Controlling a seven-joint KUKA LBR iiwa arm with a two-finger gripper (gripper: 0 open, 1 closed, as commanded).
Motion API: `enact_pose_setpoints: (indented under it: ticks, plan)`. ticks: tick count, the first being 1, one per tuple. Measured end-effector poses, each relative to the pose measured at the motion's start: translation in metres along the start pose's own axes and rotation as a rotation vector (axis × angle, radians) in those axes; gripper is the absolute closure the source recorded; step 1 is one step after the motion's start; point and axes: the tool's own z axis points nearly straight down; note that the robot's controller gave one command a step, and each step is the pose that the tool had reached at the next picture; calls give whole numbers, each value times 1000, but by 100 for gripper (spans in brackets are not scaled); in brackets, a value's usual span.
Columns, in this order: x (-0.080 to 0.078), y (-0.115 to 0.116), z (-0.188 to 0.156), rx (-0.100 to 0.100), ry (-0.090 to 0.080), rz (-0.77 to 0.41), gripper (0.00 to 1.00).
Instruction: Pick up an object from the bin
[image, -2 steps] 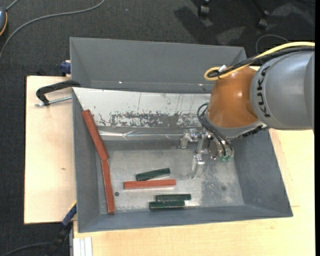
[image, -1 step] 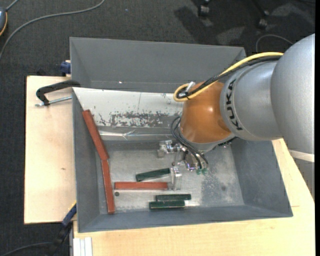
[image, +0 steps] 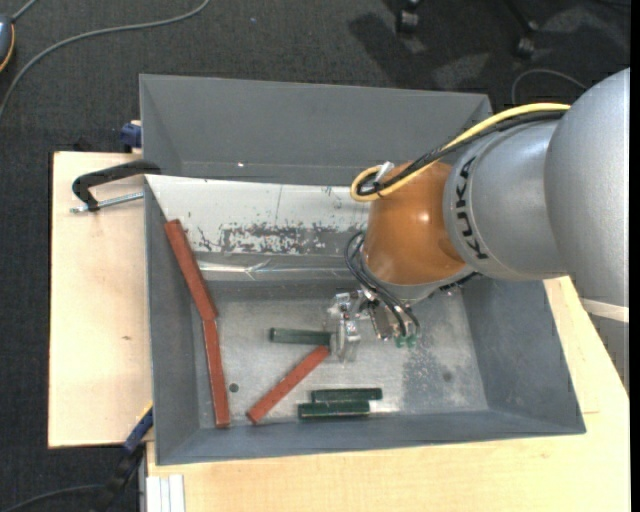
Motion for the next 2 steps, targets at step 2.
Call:
enact_pose_setpoints:
  ticks: [2]
  plan:
    - [-40, 27, -227, 3, -16, -359, 100]
